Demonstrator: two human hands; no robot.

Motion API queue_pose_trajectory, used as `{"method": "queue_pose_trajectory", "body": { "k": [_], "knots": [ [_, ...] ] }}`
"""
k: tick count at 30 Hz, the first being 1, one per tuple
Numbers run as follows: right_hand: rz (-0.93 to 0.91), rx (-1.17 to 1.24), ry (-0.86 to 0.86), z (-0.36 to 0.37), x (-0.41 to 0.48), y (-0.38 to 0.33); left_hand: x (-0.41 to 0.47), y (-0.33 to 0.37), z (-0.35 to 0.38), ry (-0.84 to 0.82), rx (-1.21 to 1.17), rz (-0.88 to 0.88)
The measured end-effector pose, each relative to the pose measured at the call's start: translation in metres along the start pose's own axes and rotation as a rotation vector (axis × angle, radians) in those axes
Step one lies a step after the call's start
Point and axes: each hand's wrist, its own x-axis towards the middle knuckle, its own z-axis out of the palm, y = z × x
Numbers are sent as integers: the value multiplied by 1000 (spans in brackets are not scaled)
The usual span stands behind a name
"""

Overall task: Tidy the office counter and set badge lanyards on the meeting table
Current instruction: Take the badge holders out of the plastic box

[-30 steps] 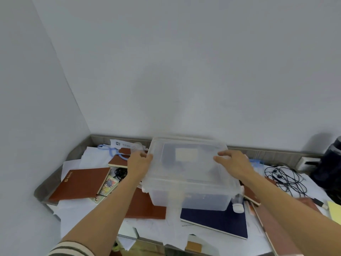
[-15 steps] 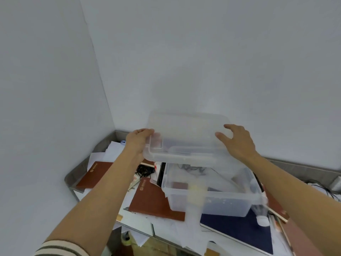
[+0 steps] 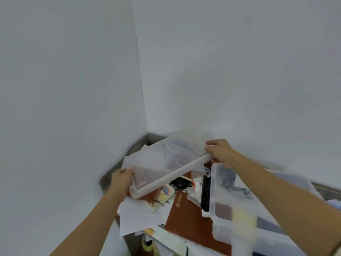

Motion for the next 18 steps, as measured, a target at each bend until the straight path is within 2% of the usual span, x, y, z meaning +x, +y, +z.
{"method": "queue_pose_trajectory", "body": {
  "k": [3,7,10,12,13,15,17,18],
  "knots": [
    [-33,-67,-62,49,35,-9,26,-20,-26,-28,249,19],
    [-43,-47,-59,94,73,-9,58,-44,-31,-69,782,241],
    [104,213,-84,117,99,-9,69,-56,-17,-167,983,389],
    [147,174,-94,129,117,-8,75,-63,-6,-212,1101,424],
    [128,16,-92,133,123,-8,79,-66,-3,-220,1141,429],
    [-10,-533,-87,138,134,-5,91,-75,4,-229,1207,429],
    [-173,-1040,-170,140,132,-5,94,-82,7,-180,1286,467],
    [-202,-1205,-230,141,130,-4,95,-85,10,-149,1306,493]
  ]
}}
